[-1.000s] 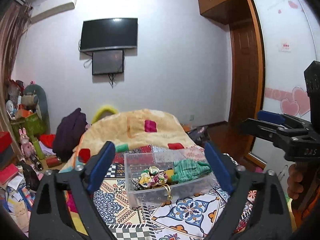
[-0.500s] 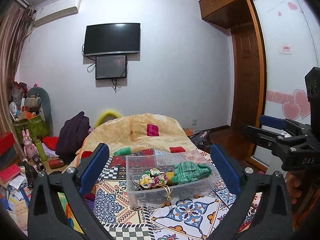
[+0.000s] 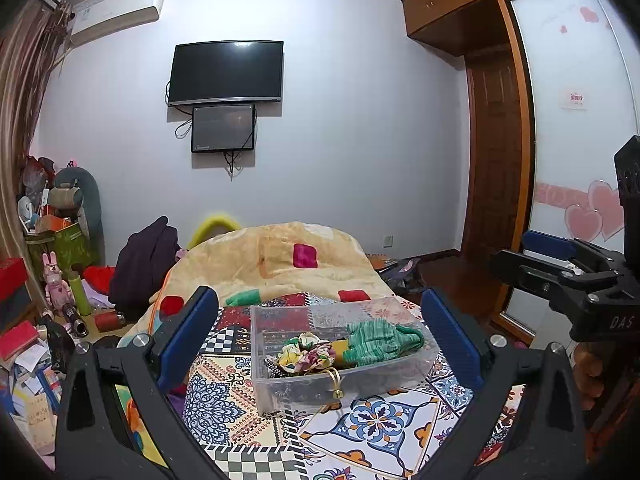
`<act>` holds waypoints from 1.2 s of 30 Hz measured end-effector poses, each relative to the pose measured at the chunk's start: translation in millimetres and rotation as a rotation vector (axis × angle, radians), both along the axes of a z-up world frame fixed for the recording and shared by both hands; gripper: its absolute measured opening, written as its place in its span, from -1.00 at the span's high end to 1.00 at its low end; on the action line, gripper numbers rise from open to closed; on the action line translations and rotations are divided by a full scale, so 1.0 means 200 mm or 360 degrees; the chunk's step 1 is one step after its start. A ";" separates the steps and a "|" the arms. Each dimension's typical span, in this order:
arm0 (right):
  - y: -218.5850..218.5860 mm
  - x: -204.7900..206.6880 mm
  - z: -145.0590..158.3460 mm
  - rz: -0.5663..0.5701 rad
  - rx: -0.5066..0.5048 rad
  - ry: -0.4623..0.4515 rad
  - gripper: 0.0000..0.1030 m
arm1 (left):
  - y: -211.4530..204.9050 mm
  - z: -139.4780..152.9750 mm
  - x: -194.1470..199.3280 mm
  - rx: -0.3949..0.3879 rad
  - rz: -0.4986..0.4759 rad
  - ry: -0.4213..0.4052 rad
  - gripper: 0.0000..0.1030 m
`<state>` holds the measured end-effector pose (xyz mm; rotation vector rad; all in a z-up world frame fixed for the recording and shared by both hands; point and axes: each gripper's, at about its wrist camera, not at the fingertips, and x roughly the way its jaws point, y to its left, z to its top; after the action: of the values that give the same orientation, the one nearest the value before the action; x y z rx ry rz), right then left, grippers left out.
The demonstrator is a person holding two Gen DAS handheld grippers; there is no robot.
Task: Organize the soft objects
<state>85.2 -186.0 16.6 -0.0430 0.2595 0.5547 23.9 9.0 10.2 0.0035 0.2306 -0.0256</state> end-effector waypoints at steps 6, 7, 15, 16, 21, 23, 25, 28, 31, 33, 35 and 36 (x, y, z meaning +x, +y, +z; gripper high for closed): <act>0.00 0.00 0.00 -0.0001 0.0002 -0.0003 -1.00 | 0.00 -0.01 0.01 -0.0018 0.0007 0.0005 -1.00; 0.00 0.00 0.00 -0.0001 0.0002 -0.0003 -1.00 | 0.00 -0.01 0.01 -0.0020 0.0007 0.0005 -1.00; 0.00 0.00 0.00 0.0001 0.0002 -0.0002 -1.00 | -0.01 0.00 0.01 -0.0024 0.0008 0.0005 -1.00; 0.00 0.00 0.00 0.0000 0.0003 -0.0002 -1.00 | -0.01 0.00 0.01 -0.0024 0.0008 0.0005 -1.00; -0.01 0.00 0.00 0.0001 0.0006 -0.0002 -1.00 | -0.01 0.00 0.01 -0.0023 0.0008 0.0003 -1.00; 0.00 0.00 0.00 0.0002 0.0004 -0.0001 -1.00 | -0.01 0.01 0.01 -0.0022 0.0009 0.0002 -1.00; 0.00 0.00 0.00 0.0002 0.0006 0.0000 -1.00 | -0.01 0.01 0.01 -0.0025 0.0006 0.0002 -1.00; 0.00 0.00 0.00 0.0003 0.0007 0.0000 -1.00 | -0.01 0.01 0.01 -0.0032 0.0001 0.0004 -1.00; 0.00 0.00 0.00 0.0004 0.0008 -0.0001 -1.00 | 0.00 0.02 0.01 -0.0046 -0.0006 0.0007 -1.00; 0.00 -0.01 0.00 0.0005 0.0009 0.0000 -1.00 | 0.01 0.03 0.01 -0.0053 -0.0011 0.0008 -1.00; 0.00 -0.01 0.00 0.0005 0.0008 -0.0001 -1.00 | 0.01 0.03 0.01 -0.0057 -0.0014 0.0010 -1.00; 0.00 -0.01 0.00 0.0004 0.0006 0.0000 -1.00 | 0.01 0.03 0.01 -0.0058 -0.0016 0.0013 -1.00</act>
<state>83.6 -185.8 17.4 -0.0393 0.2586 0.5578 26.2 10.7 16.2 -0.0316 0.2383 -0.0399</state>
